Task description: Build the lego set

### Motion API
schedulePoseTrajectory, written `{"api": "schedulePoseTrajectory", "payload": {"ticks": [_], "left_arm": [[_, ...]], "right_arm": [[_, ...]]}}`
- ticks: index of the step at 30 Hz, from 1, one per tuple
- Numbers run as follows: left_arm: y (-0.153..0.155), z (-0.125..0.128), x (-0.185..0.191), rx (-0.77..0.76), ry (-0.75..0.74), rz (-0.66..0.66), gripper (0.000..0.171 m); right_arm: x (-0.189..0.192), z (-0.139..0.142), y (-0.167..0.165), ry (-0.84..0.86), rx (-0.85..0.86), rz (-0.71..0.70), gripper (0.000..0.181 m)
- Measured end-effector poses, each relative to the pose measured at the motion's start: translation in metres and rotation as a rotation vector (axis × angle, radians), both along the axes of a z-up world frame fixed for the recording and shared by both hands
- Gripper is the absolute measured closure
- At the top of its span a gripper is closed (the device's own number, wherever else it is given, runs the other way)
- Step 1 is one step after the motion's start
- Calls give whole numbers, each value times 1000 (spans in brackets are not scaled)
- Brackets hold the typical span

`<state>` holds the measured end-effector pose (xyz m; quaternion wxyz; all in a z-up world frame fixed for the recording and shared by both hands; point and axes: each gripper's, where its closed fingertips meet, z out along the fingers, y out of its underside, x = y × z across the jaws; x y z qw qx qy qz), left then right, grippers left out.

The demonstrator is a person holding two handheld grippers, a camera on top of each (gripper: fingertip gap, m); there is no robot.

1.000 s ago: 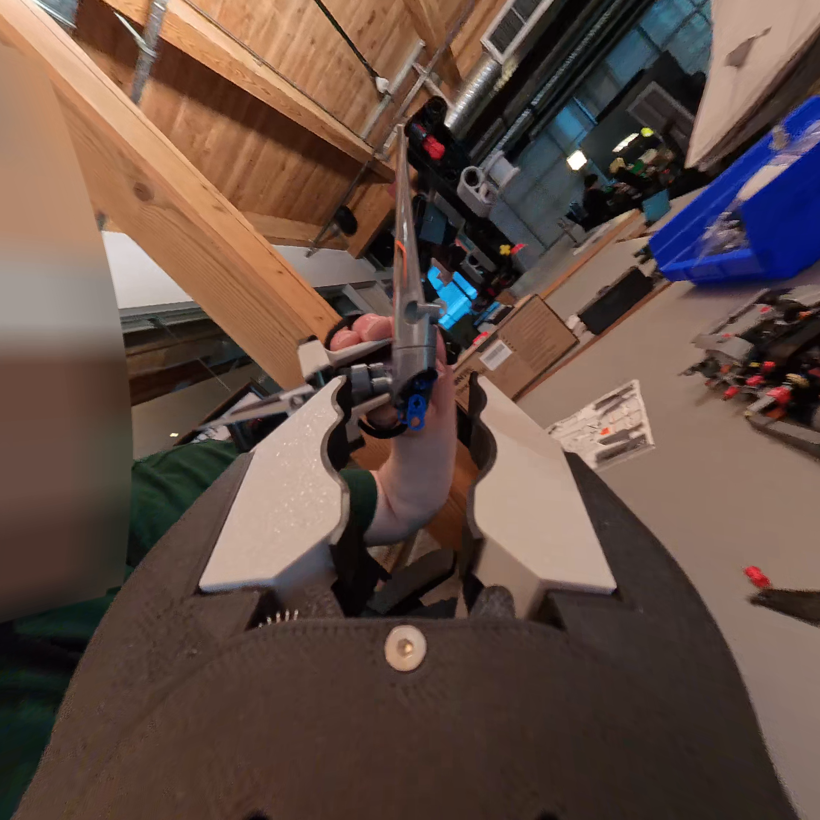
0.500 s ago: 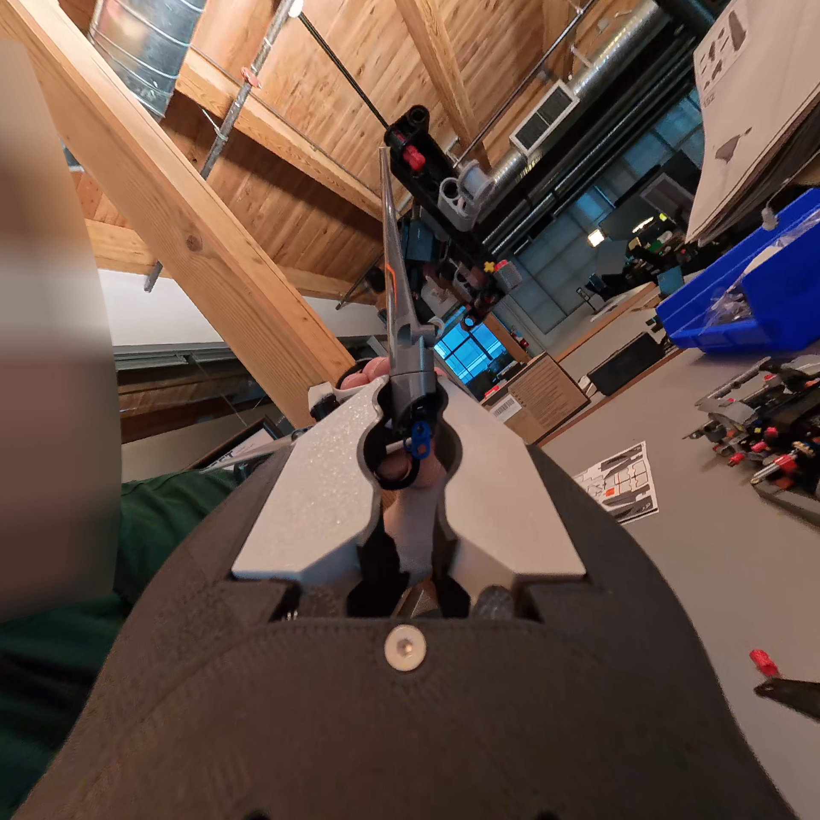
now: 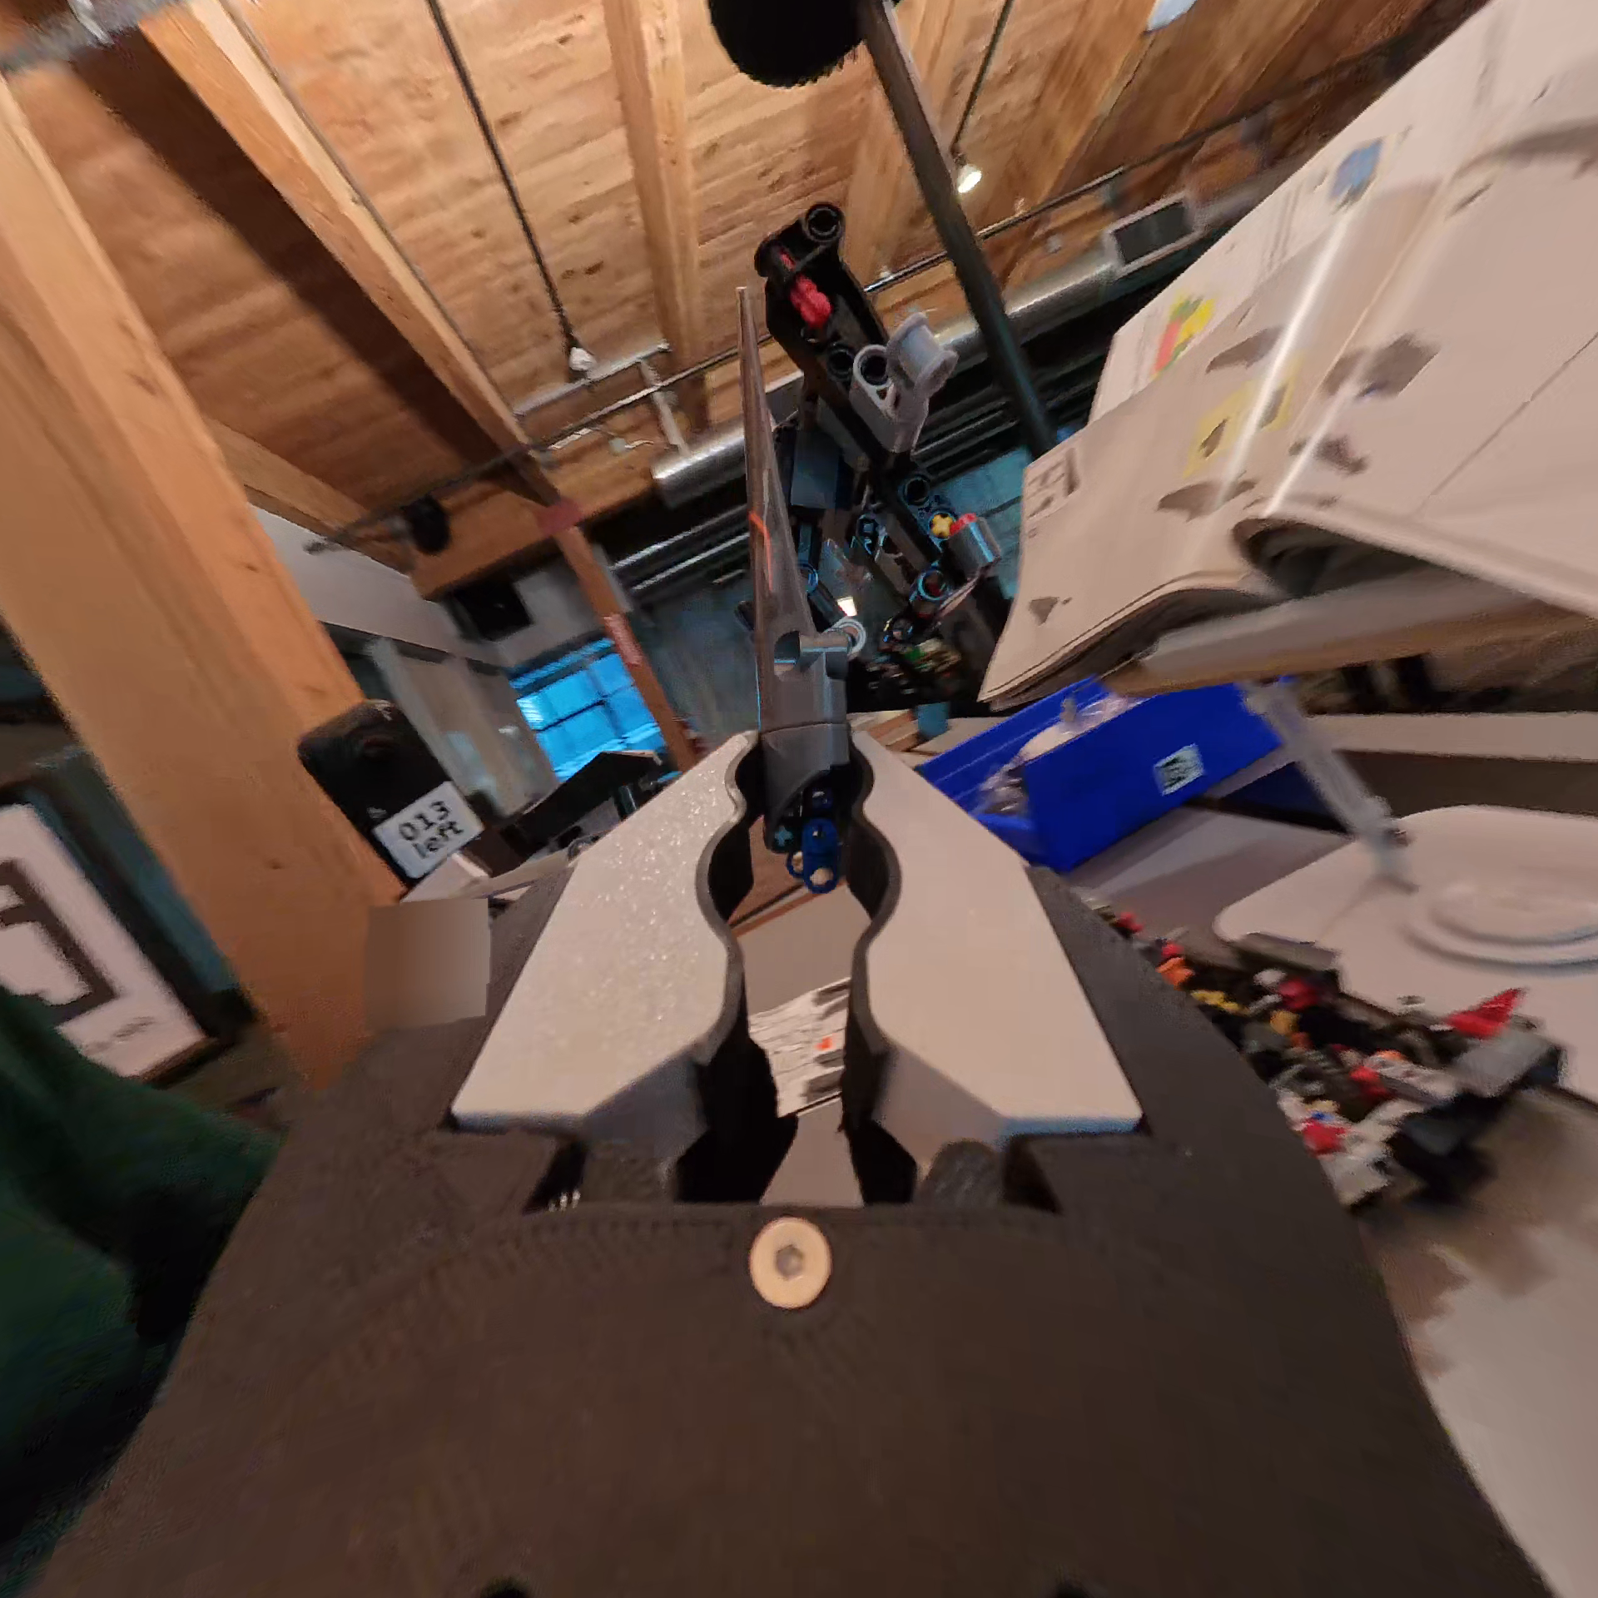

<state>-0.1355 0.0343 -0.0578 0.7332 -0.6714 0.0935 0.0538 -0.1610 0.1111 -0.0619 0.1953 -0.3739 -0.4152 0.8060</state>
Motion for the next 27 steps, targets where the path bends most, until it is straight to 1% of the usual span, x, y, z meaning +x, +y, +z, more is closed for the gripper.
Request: {"api": "schedulePoseTrajectory", "payload": {"ticks": [2, 4, 6, 8, 12, 16, 21, 23, 27], "left_arm": [[3, -2, -5, -10, -69, -12, 114], [7, -4, -1, -31, -153, -56, 112], [10, -3, 3, -29, -195, -89, 111], [14, -5, 1, -42, -233, -90, 113], [21, -8, -6, -84, -339, -125, 114], [29, -11, -14, -127, -404, -147, 117], [37, -15, -25, -166, -370, -116, 127], [40, -15, -21, -181, -309, -117, 127], [49, -22, -17, -247, -164, -60, 126]], "right_arm": [[-1, 2, 8, 15, 60, -95, 167], [-1, 5, 14, 32, 119, -175, 168], [-1, 8, 17, 51, 179, -248, 167], [-1, 8, 20, 60, 236, -310, 167], [-3, 7, 25, 67, 297, -389, 168], [-4, 3, 24, 61, 356, -437, 167], [-4, 1, 27, 62, 397, -476, 167], [-5, -2, 29, 52, 403, -485, 167], [-8, -8, 34, 36, 392, -495, 167]]}}
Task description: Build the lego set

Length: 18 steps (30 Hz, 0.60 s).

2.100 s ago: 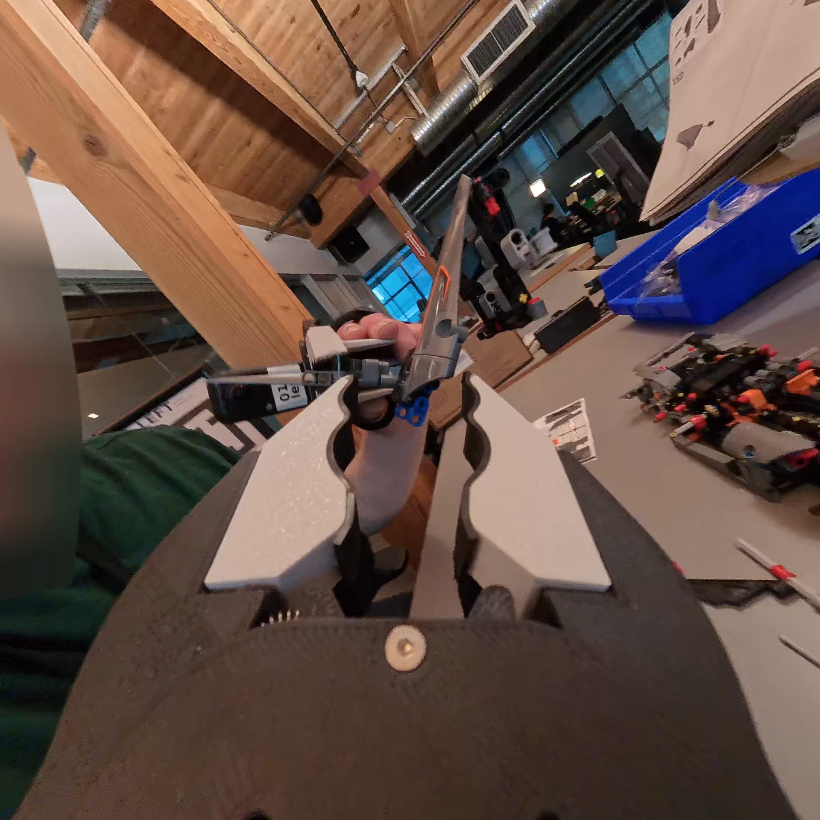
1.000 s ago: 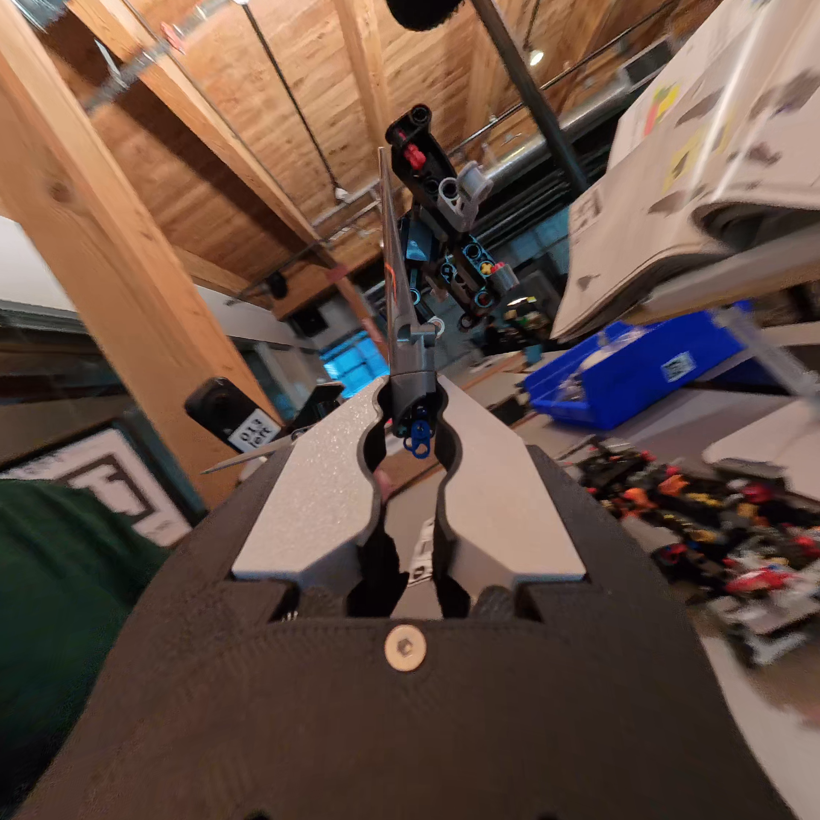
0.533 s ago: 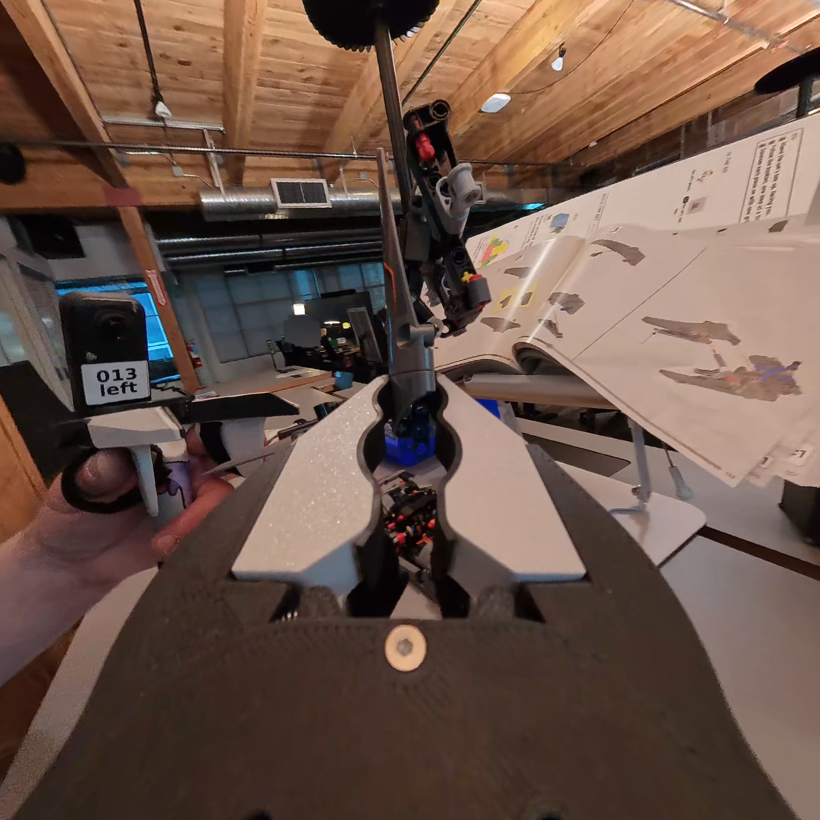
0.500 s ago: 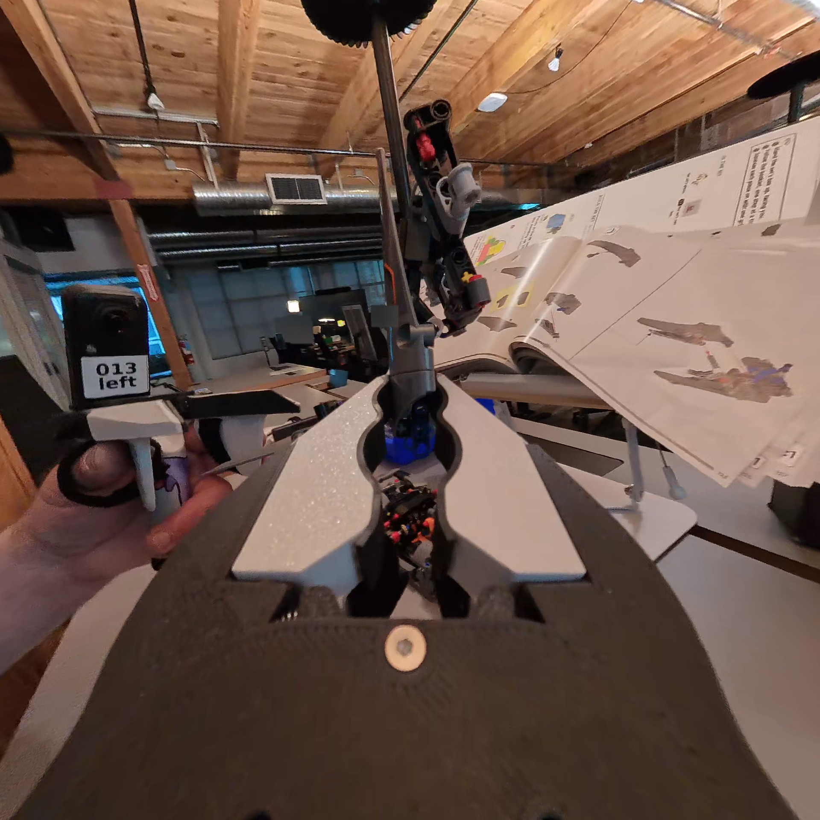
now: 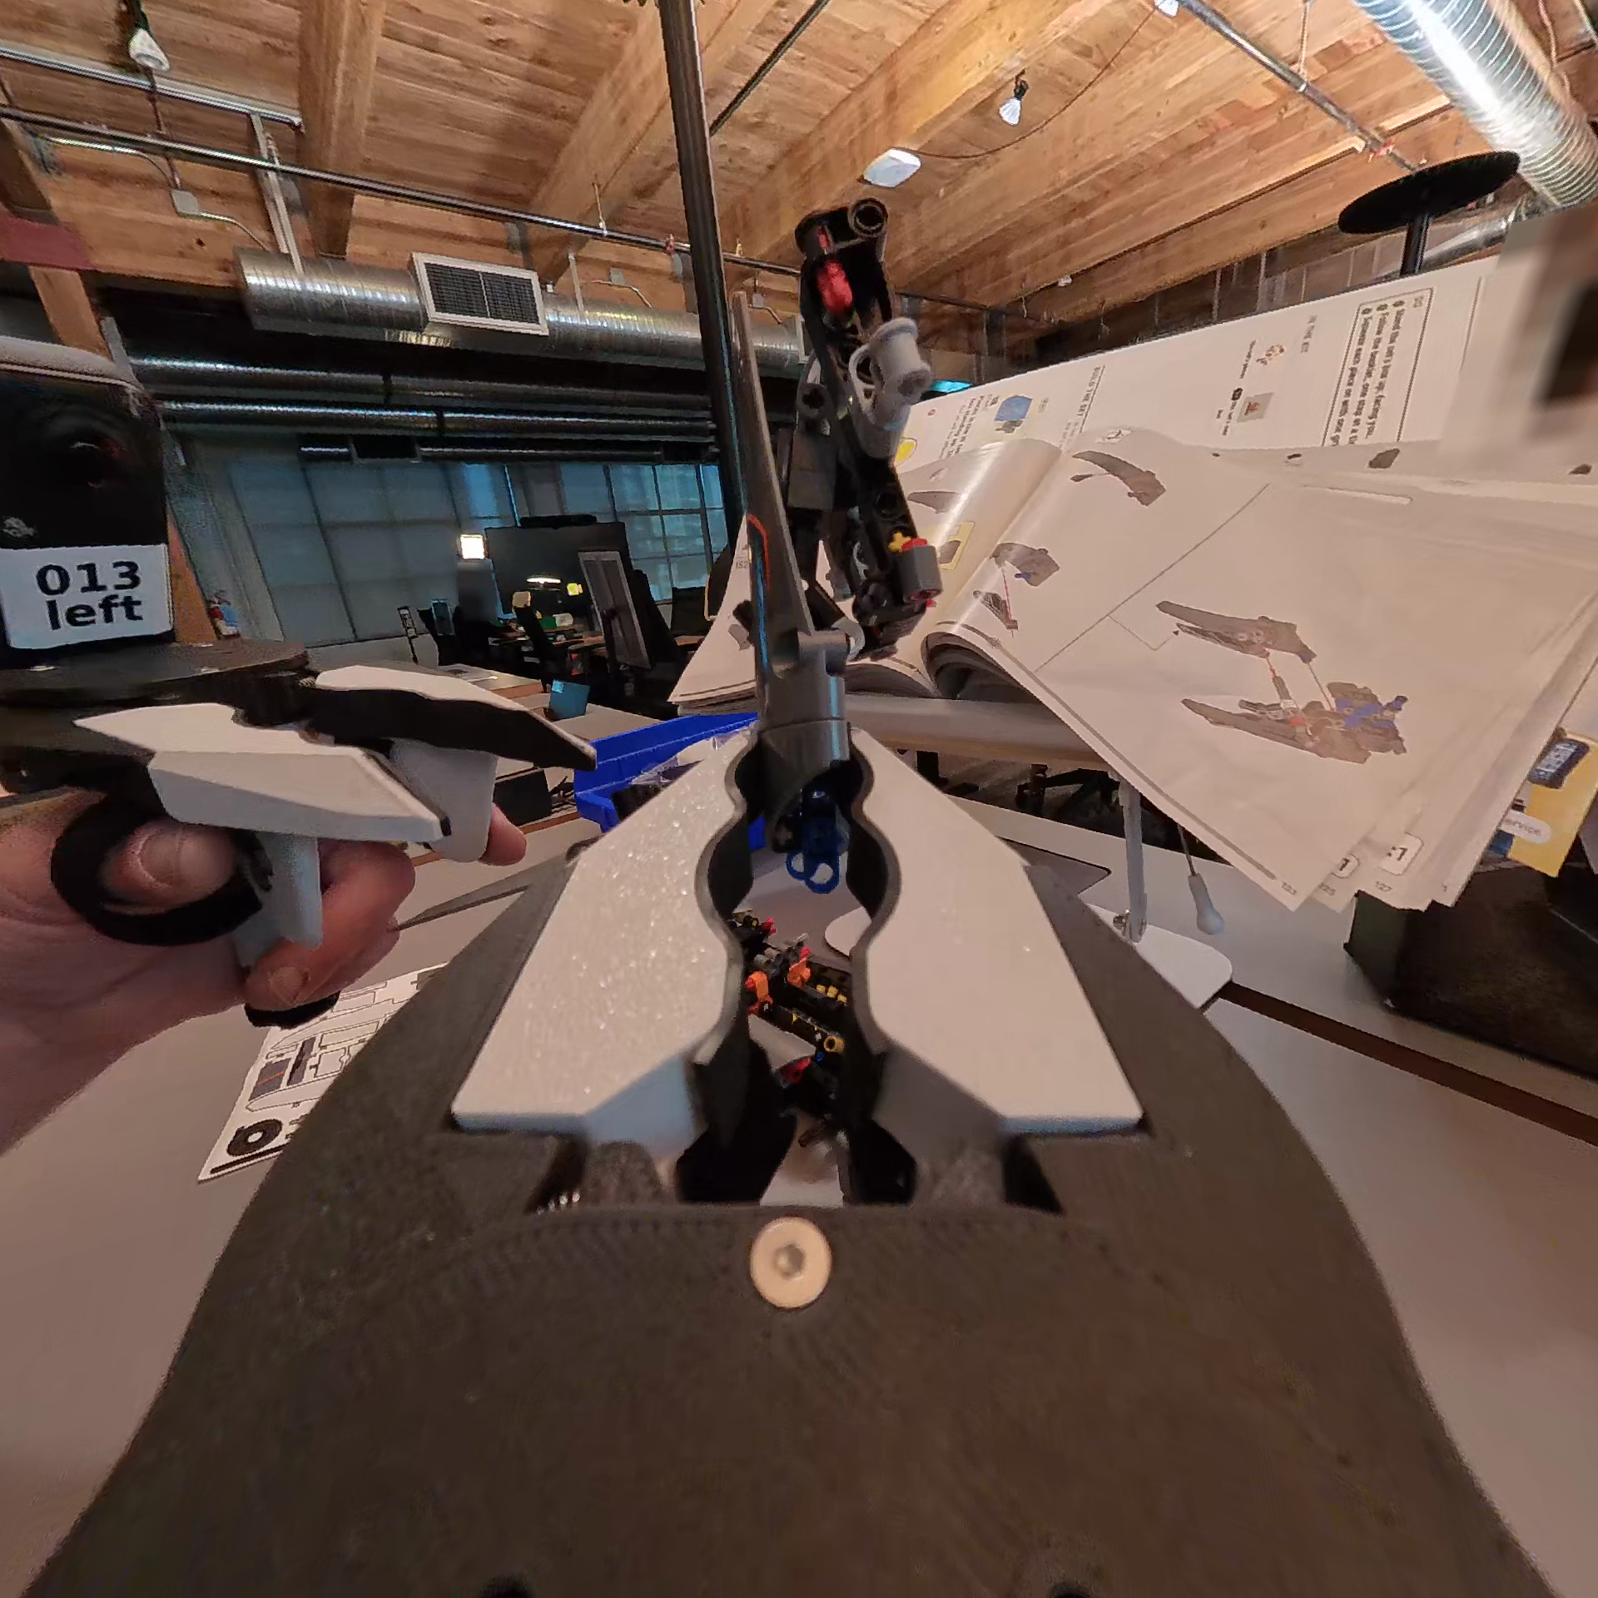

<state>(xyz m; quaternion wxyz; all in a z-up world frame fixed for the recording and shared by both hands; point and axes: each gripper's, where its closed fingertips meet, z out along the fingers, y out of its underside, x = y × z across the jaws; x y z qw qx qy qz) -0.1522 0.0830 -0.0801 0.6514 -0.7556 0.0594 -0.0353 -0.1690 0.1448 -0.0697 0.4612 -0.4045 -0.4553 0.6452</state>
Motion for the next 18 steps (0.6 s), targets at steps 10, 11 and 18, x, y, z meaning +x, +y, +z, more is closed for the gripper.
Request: {"api": "schedulePoseTrajectory", "payload": {"ticks": [10, 11, 18], "left_arm": [[10, -17, 2, -83, 157, 52, 127], [11, -19, 1, -94, 174, 58, 126], [10, -21, 3, -88, 275, 112, 126]], "right_arm": [[-3, -6, 5, -5, -22, -3, 167], [-3, -7, 5, -5, -25, -3, 167], [-3, -9, 8, -5, -42, -7, 167]]}}
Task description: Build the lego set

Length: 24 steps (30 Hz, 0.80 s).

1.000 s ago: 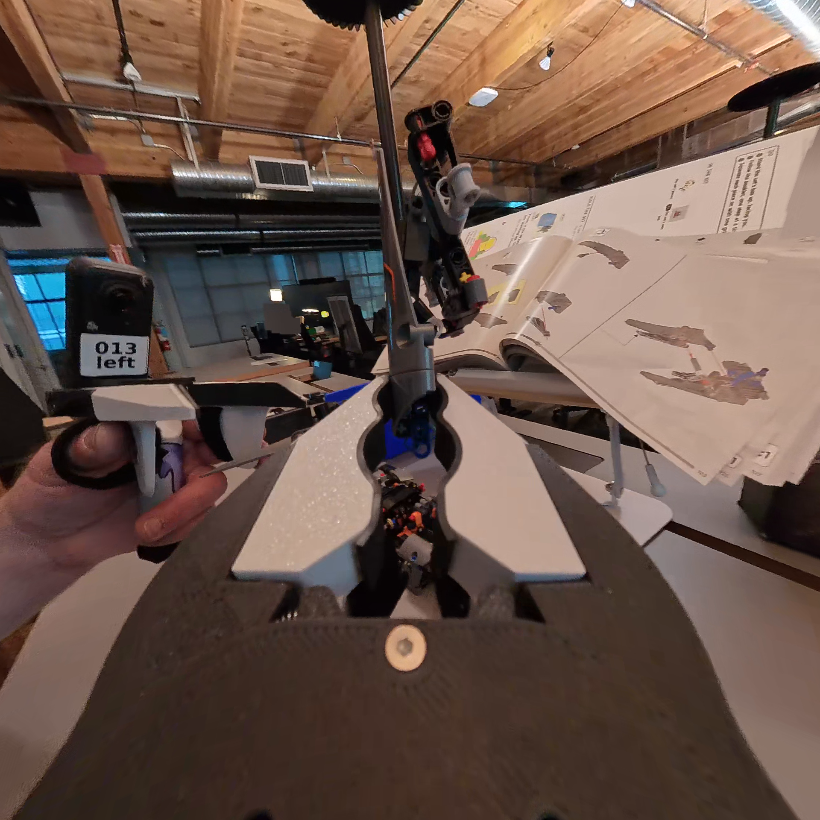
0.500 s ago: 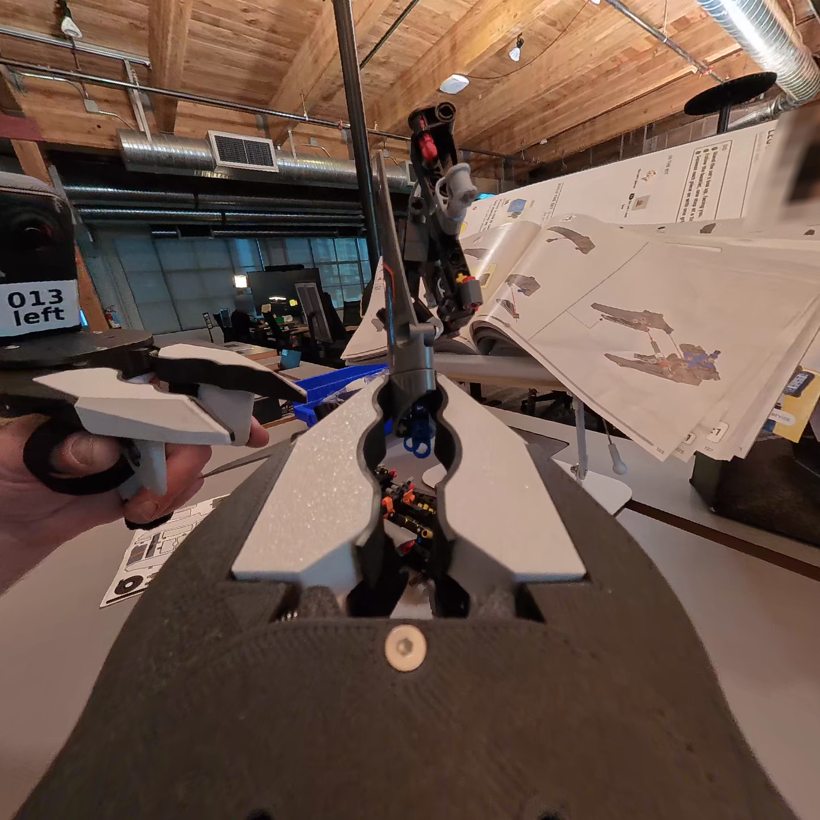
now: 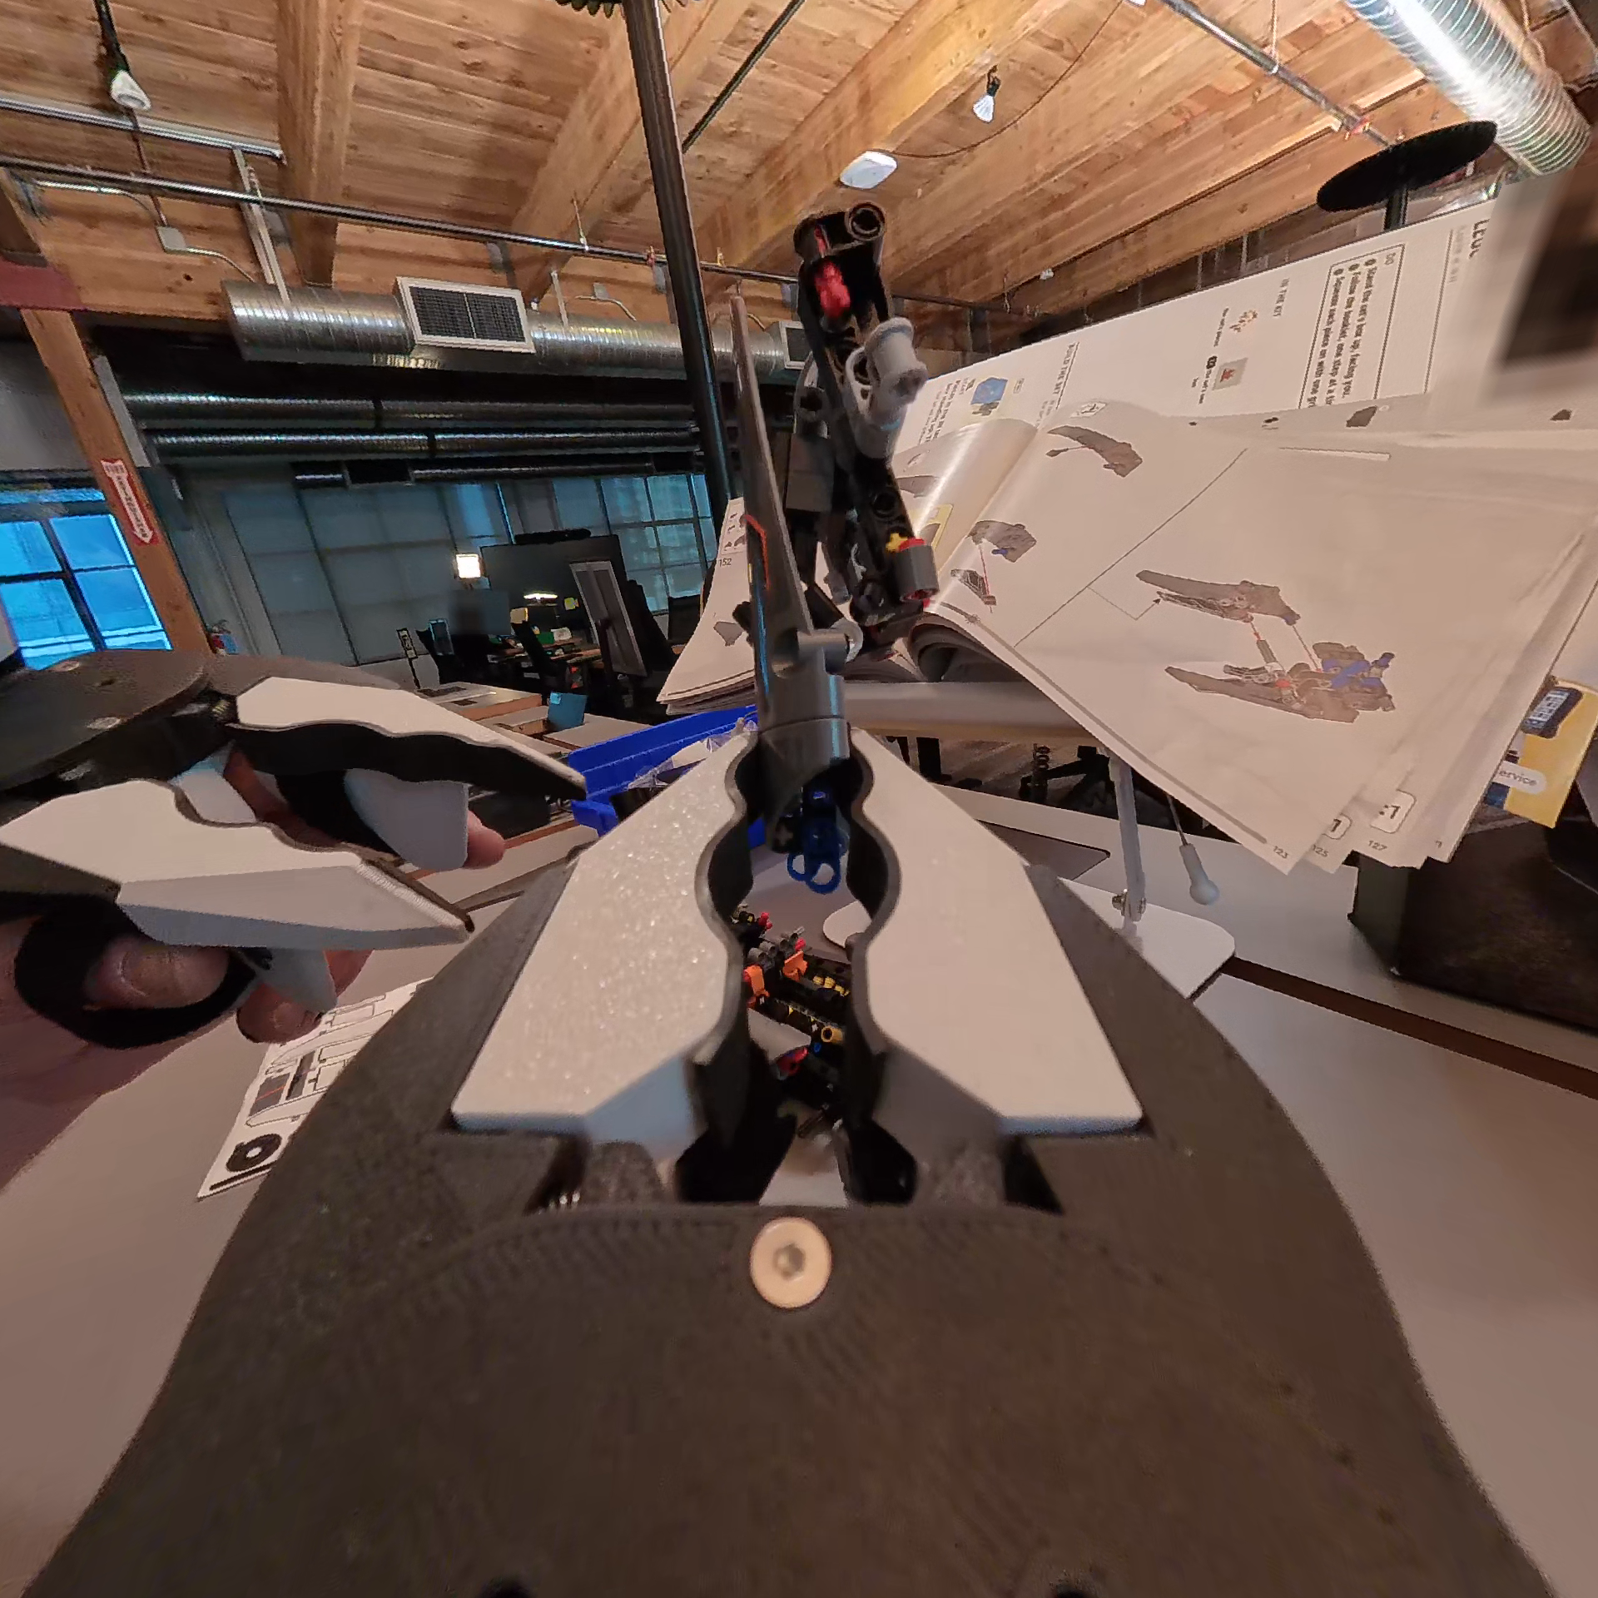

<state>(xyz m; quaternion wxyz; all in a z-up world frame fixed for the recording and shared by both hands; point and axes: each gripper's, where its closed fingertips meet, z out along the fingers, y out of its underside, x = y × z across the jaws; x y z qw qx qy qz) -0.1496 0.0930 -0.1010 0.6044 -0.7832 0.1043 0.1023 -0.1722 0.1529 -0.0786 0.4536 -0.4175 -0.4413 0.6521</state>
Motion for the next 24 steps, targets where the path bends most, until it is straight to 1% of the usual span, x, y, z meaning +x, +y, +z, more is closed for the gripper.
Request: {"api": "schedulePoseTrajectory", "payload": {"ticks": [4, 8, 13, 19, 24], "left_arm": [[1, 0, 1, 18, 76, 34, 125], [4, -5, 2, 0, 178, 53, 125], [7, -1, 4, -10, 195, 34, 126], [7, 7, 7, -14, 184, -38, 130], [9, 11, 2, -36, 179, -68, 143]], "right_arm": [[-1, -2, 1, -3, -19, 5, 167], [-1, -3, -1, -7, -9, 9, 167], [-1, -3, -2, -6, -1, 10, 168], [0, -4, -4, -7, 12, 13, 168], [-1, -4, -6, -7, 15, 19, 168]]}}
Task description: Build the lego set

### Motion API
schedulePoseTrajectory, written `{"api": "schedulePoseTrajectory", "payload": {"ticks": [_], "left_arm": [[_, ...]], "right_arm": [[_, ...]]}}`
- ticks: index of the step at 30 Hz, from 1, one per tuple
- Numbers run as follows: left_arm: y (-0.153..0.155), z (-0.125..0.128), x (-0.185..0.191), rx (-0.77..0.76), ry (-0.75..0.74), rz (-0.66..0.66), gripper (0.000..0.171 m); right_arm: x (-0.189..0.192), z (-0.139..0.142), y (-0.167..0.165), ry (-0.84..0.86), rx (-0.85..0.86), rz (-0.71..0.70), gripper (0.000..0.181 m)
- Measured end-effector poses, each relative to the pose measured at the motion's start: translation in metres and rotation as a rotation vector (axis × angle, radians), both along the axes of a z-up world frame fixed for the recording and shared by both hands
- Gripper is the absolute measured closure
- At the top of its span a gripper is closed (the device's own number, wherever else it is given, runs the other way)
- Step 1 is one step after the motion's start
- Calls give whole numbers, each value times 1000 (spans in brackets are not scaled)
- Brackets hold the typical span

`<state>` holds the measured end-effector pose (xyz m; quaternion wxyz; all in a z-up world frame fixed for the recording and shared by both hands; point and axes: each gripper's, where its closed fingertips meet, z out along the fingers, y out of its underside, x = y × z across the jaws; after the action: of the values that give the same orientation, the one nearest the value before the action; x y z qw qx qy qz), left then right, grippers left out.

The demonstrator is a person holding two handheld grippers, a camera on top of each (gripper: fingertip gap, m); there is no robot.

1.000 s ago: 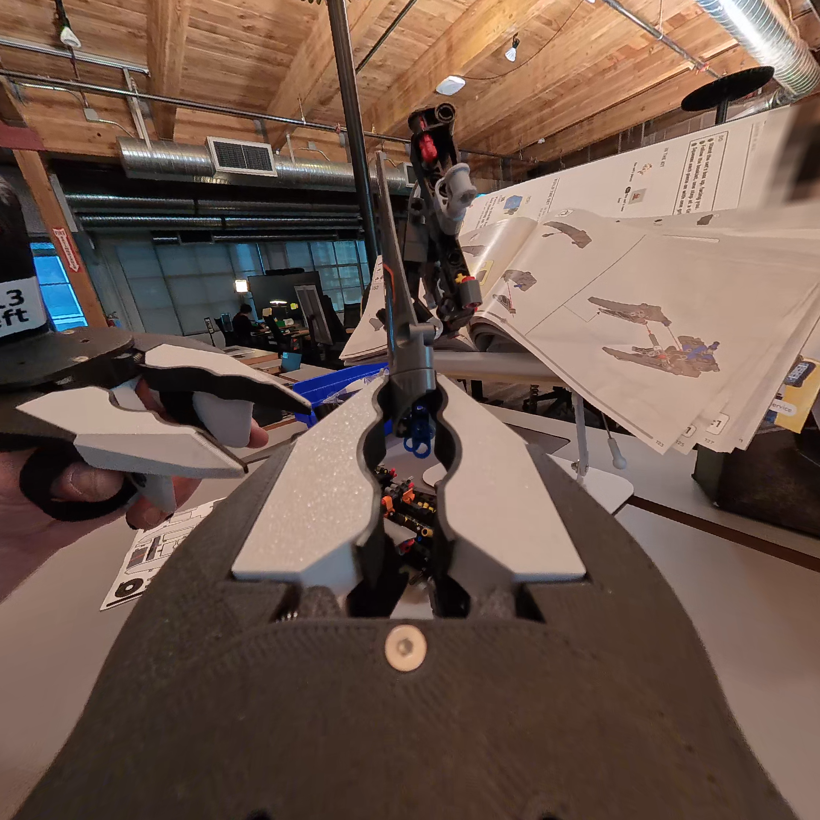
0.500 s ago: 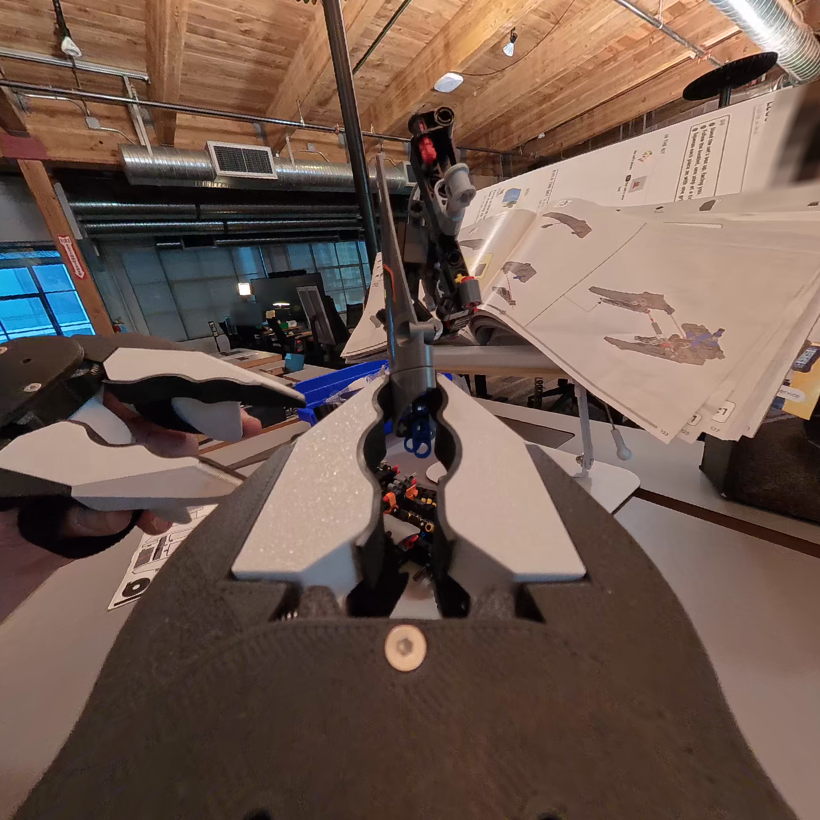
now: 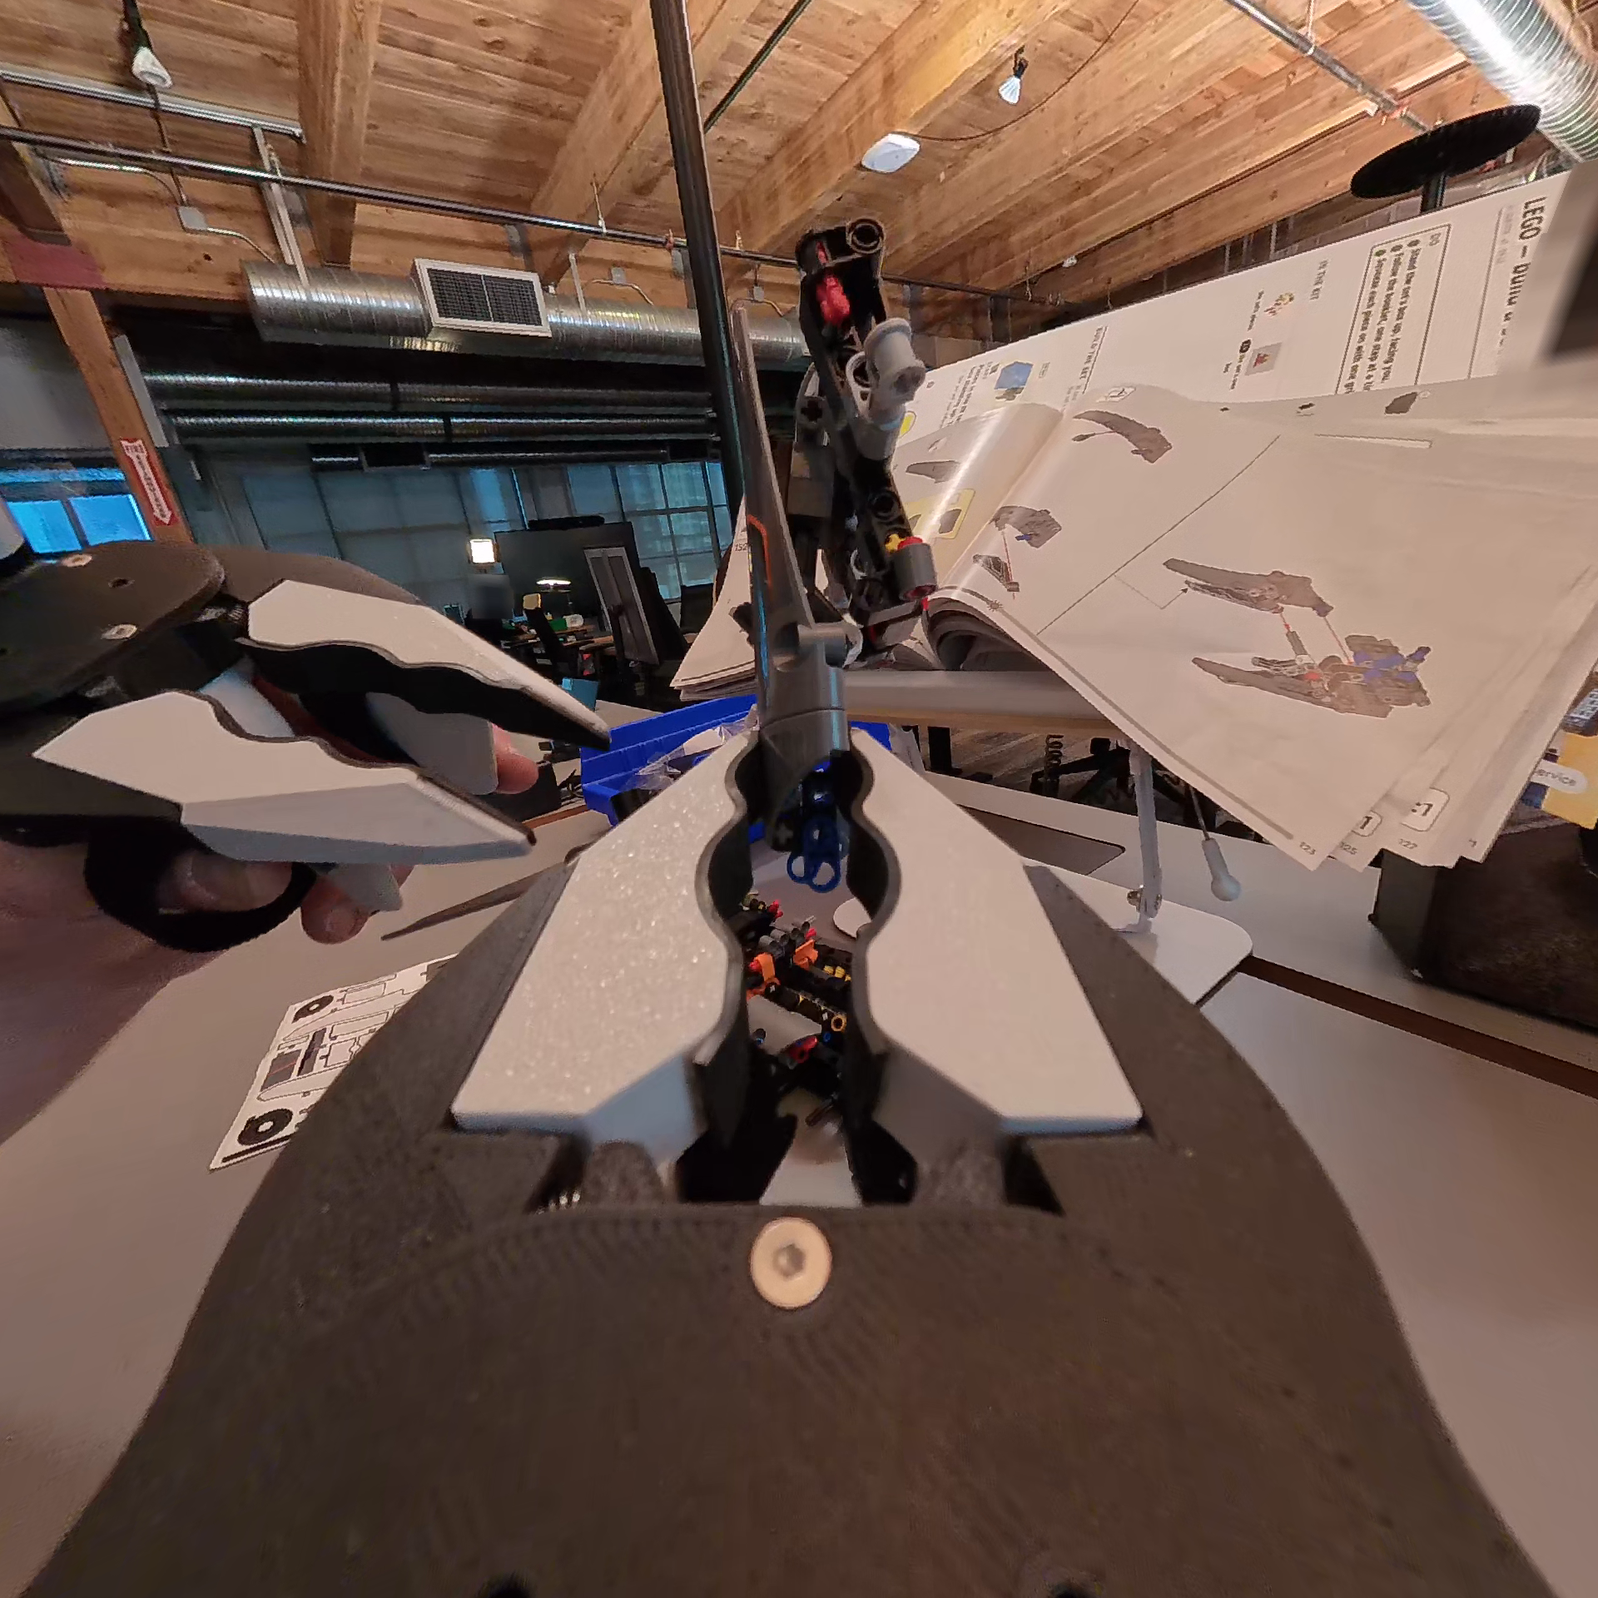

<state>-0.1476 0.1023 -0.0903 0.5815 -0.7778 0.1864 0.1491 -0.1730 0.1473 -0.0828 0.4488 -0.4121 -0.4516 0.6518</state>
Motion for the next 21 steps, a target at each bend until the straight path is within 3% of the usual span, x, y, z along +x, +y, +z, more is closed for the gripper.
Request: {"api": "schedulePoseTrajectory", "payload": {"ticks": [6, 21], "left_arm": [[4, -11, 1, -89, 35, -59, 138], [3, -19, 9, -153, 33, -85, 150]], "right_arm": [[0, -1, -2, 0, 9, 9, 168], [0, -2, -2, -1, 10, 9, 168]]}}
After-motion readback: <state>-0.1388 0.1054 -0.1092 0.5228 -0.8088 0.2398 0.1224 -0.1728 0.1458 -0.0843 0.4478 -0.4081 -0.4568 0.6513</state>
